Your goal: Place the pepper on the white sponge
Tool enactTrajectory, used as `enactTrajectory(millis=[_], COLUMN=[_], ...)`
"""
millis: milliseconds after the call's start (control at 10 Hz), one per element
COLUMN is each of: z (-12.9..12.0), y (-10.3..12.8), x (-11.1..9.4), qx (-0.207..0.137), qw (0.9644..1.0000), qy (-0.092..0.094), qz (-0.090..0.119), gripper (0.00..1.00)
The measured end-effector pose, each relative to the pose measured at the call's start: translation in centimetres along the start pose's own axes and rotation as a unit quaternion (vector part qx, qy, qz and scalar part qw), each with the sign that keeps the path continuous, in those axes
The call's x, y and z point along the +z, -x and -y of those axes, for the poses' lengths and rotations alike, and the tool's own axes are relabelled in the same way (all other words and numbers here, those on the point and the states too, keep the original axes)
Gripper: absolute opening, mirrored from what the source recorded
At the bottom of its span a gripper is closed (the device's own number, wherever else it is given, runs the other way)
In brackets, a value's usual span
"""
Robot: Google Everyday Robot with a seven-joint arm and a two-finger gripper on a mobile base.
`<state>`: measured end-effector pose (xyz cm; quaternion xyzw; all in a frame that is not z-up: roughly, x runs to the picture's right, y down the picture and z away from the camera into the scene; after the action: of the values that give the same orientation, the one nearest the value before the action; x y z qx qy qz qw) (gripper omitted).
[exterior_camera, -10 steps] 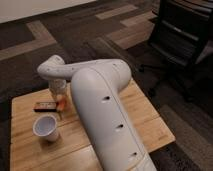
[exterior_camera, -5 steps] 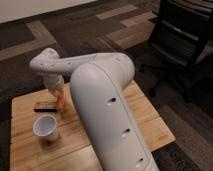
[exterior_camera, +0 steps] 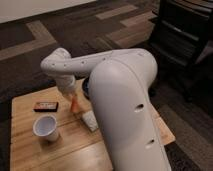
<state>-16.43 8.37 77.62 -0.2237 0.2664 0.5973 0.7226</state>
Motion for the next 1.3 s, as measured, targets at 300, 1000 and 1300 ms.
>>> enactTrajectory(millis=[300, 1000, 1300], z=[5.2, 7.1, 7.3], y=[-5.7, -6.7, -6.6], x=[0.0, 1.3, 3.0], qx=[-0.098, -0.124, -0.167], qw=[0.9934, 0.9884, 0.9818], qy=[-0.059, -0.088, -0.089], qz=[0.007, 0.001, 0.015], gripper=[0.00, 0.00, 0.00])
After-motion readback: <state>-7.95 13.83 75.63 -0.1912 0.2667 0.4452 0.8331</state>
